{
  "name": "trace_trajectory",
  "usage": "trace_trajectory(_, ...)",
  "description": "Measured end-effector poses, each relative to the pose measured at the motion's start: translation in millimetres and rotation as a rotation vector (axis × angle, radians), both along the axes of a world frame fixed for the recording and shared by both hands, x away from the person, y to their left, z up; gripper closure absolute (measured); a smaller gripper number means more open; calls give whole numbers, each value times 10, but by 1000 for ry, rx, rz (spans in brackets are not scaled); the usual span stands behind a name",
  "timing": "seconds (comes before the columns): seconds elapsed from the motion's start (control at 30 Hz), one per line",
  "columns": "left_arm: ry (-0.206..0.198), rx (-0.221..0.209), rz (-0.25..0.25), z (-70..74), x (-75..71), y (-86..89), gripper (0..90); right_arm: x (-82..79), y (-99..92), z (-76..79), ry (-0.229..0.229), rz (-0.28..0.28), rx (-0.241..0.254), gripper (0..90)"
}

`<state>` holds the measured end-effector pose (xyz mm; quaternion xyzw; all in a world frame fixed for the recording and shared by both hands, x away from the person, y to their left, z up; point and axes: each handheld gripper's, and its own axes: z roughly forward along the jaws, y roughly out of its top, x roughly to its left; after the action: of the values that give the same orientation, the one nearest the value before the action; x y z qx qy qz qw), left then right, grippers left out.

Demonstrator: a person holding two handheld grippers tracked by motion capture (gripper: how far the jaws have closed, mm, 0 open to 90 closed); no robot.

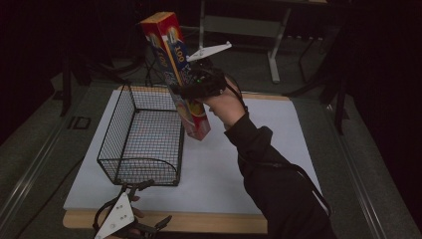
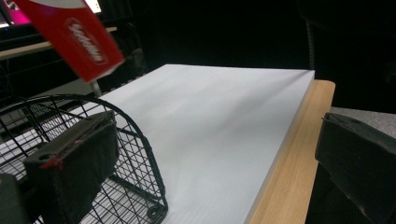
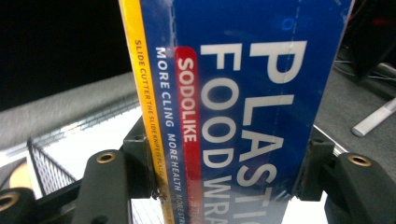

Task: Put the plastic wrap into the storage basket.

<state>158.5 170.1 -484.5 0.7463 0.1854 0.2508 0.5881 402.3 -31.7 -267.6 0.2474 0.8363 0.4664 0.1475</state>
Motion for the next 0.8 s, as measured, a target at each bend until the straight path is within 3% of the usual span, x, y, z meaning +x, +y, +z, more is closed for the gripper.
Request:
trace_trajectory(0.17, -5, 0, -3, 5, -6, 3, 1, -31, 134, 46, -11, -7, 9, 394)
trace_trajectory(0.2, -8, 2, -5, 7, -12, 10, 2, -65, 254, 86, -15, -9, 37, 394)
trace_trajectory(0.43, -11, -4, -5, 11, -24, 28, 2, -92, 540, 88, 15, -16, 95, 395)
trace_trajectory(0.63, -10, -5, -12, 6, -28, 24, 1, -87, 735, -73, 51, -35, 120, 396)
trace_trajectory(0.7, -9, -7, -12, 6, -26, 27, 2, -70, 817, -245, 76, -77, 107, 396)
trace_trajectory(0.73, -9, -7, -12, 6, -26, 27, 2, -70, 817, -245, 76, -77, 107, 396)
trace_trajectory(0.8, -8, 1, -12, 3, -27, 24, 1, -49, 864, -436, 128, -109, 103, 395)
